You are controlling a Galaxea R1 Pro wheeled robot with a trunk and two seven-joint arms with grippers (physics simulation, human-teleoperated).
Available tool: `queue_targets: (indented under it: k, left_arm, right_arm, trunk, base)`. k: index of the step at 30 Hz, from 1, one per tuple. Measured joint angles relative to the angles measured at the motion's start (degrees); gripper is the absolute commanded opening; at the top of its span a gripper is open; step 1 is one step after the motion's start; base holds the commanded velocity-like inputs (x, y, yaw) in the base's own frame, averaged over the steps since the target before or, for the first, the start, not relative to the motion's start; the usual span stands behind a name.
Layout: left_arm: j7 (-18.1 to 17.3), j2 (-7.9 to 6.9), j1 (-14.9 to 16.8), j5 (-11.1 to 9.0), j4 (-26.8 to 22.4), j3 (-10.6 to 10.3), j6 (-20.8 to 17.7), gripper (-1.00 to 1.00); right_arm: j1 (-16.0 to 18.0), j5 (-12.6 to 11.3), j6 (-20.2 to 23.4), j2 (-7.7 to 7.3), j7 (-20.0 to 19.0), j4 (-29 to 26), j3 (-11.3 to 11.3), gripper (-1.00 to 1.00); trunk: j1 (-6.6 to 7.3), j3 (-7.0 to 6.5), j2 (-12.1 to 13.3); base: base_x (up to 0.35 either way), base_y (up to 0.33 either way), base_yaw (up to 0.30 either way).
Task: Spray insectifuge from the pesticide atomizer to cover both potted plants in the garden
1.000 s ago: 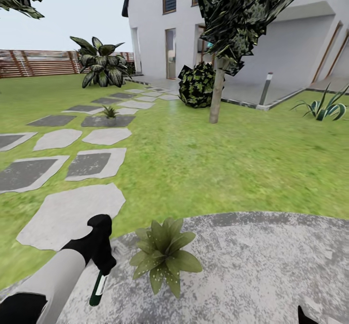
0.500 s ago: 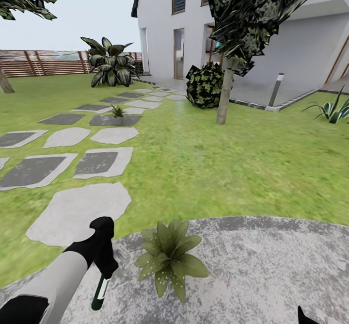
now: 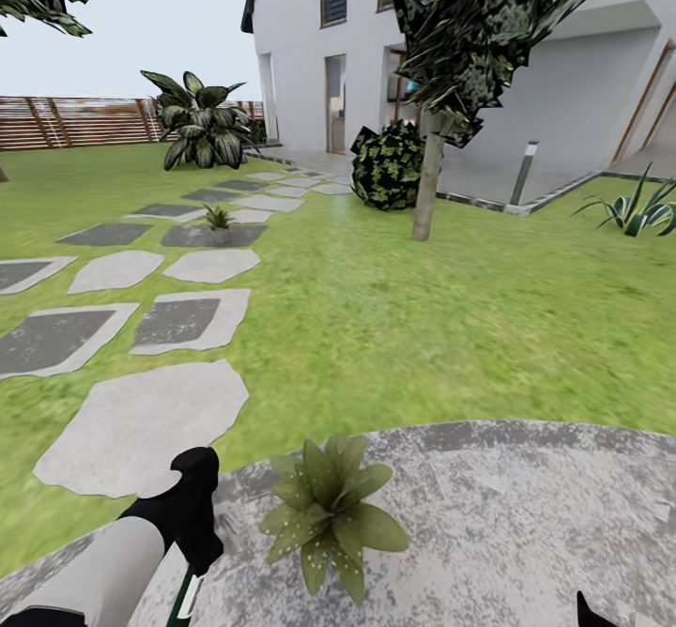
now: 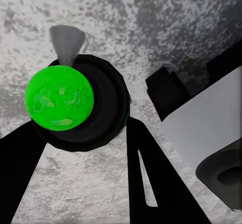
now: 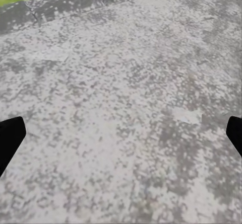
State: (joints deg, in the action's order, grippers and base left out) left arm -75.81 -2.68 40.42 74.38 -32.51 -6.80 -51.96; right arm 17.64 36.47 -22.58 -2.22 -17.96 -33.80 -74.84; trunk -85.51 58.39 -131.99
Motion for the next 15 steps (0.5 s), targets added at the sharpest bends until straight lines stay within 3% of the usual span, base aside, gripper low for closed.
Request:
queue_targets:
  k: [7, 13, 15]
  left_arm:
    - [0.1, 0.15, -0.1, -0.8, 0.1, 0.0, 0.0, -1.0]
    - [0.9, 0.53, -2.5, -2.0, 1.7, -0.1, 0.5, -1.0]
    - [2.2, 0.49, -3.2, -2.1, 1.8, -0.1, 2.2, -1.0]
  right_arm:
    - [0.0, 0.0, 0.0, 0.01, 0.0, 0.0, 0.0, 1.0]
    - [0.0, 0.0, 0.0, 0.0, 0.0, 0.0, 0.0, 1.0]
    - [0.0, 0.0, 0.0, 0.01, 0.0, 0.1, 0.0, 1.0]
  trunk:
    - [-0.02, 0.0, 0.0]
    - [-0.03, 0.0, 0.0]
    - [-0.03, 0.0, 0.0]
  base:
    - [0.12, 0.108, -0.011]
    - [0.003, 0.003, -0.221]
    - [0.0, 0.0, -0.095]
